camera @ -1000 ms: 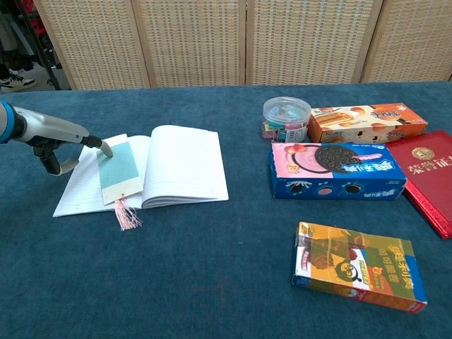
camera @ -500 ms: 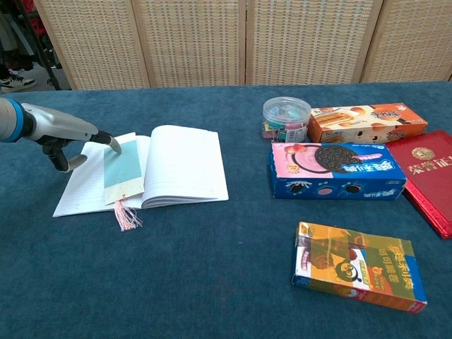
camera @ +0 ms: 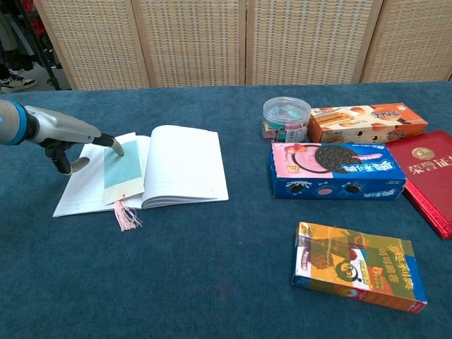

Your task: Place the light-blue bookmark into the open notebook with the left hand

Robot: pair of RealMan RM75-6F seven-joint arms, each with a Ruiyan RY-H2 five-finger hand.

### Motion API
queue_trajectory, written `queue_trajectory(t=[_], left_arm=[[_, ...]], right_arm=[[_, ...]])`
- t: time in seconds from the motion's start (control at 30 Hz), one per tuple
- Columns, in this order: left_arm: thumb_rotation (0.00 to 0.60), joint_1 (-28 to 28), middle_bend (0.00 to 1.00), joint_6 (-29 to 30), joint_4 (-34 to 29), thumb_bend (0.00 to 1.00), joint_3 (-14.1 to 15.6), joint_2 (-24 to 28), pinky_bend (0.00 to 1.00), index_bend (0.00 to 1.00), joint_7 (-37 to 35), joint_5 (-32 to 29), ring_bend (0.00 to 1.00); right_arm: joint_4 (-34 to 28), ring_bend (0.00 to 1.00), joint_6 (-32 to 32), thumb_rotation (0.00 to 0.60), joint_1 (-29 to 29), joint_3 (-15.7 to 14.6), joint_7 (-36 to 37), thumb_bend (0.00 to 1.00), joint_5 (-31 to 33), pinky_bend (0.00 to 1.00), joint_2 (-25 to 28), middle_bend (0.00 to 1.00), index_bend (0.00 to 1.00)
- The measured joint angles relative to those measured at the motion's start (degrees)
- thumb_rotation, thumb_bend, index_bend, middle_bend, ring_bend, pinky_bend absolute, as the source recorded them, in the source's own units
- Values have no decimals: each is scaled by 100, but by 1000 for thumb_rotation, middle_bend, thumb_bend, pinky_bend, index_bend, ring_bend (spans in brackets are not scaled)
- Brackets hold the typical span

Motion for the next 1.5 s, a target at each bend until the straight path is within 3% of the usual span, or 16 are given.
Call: queue_trajectory(t=[1.5], left_arm=[[600, -27, 0, 124, -140, 739, -45, -170, 0, 0, 305, 152, 0]], right_arm=[[-4, 0, 57, 600, -30, 22, 50, 105, -17, 0, 14, 0, 122]])
